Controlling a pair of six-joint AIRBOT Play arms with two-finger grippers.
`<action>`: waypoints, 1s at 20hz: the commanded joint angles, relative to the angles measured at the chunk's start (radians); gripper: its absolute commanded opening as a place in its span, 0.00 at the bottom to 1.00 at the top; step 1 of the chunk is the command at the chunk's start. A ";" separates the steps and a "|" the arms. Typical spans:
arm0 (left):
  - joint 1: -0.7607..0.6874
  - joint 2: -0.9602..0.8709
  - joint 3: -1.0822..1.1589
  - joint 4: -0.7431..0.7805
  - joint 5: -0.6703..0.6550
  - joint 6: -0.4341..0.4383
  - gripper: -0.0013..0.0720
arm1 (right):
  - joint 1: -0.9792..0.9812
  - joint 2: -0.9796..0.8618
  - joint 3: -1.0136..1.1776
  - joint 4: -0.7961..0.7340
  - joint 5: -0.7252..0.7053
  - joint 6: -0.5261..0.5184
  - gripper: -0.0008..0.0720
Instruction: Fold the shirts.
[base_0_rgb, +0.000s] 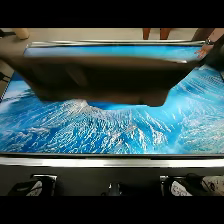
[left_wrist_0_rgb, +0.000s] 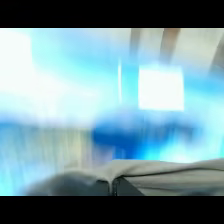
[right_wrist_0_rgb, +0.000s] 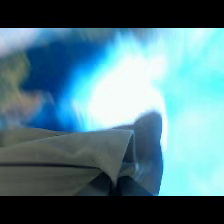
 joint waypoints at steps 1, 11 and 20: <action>0.000 0.084 0.413 0.146 -0.005 -0.048 0.05 | -0.001 0.354 0.148 -0.165 -0.161 0.003 0.04; 0.000 0.079 0.449 0.153 -0.110 -0.103 0.05 | -0.001 0.418 0.148 -0.308 0.048 0.110 0.04; -0.010 -0.277 -0.110 0.125 -0.229 -0.043 0.05 | 0.002 -0.192 -0.094 -0.238 0.264 0.118 0.04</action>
